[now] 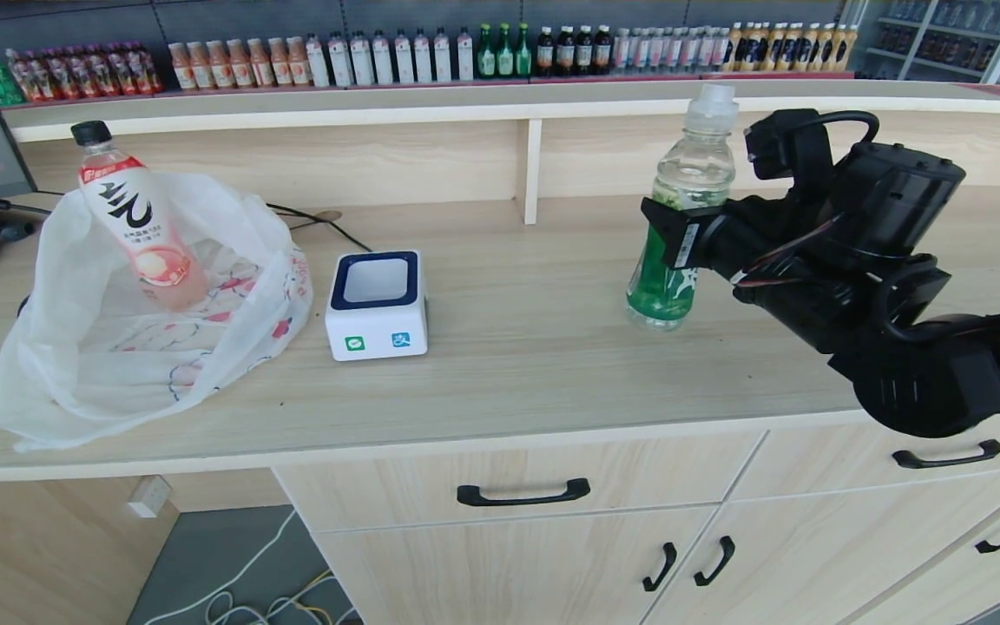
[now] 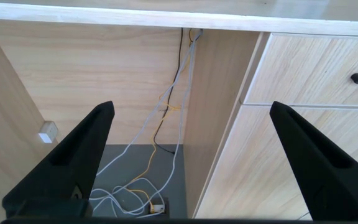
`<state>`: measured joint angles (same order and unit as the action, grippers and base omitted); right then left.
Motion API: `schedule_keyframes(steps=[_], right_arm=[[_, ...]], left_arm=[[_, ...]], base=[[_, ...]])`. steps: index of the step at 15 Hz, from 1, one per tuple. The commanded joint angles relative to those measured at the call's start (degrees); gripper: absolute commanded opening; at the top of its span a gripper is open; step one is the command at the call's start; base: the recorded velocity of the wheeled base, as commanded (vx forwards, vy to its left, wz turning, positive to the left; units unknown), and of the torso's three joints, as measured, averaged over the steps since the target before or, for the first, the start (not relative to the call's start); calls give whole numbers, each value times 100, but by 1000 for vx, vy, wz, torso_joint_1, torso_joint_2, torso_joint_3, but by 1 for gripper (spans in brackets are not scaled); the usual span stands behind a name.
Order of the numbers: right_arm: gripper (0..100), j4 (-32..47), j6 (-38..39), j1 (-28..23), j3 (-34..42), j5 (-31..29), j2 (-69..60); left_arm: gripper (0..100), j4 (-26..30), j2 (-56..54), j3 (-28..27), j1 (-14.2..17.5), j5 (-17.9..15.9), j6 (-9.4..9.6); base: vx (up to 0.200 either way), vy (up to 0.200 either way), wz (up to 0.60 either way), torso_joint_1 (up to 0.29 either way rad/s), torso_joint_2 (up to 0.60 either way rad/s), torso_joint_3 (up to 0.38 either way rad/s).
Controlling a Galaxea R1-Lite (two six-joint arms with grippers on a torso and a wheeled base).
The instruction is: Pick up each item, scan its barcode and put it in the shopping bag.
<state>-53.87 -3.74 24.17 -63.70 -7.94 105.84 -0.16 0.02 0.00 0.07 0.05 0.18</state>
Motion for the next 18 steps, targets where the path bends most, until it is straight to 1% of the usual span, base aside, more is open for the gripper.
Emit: schedule_keyframes(steps=[1,6,9,11,16,18], right_arm=[[0,-18,-4,26,-11,-6,-107],[0,-9,-30,140,-2,3,-301],[0,-9,-100,386,59,-15,-538],[0,-9,-250,448,252,-15,-775],[0,-9,-364,483,1290,3,-1768],[0,-9,-364,483,1421,170,-1962]], left_arm=[[100,-2,-2,0,1,4,-1],[100,-2,-2,0,1,4,-1],[100,-2,-2,0,1,4,-1],[100,-2,-2,0,1,4,-1],[100,-2,-2,0,1,4,-1],[100,-2,-2,0,1,4,-1]], base=[[0,0,0,0,0,0],[0,0,0,0,0,0],[0,0,0,0,0,0],[0,0,0,0,0,0],[0,0,0,0,0,0],[0,0,0,0,0,0]])
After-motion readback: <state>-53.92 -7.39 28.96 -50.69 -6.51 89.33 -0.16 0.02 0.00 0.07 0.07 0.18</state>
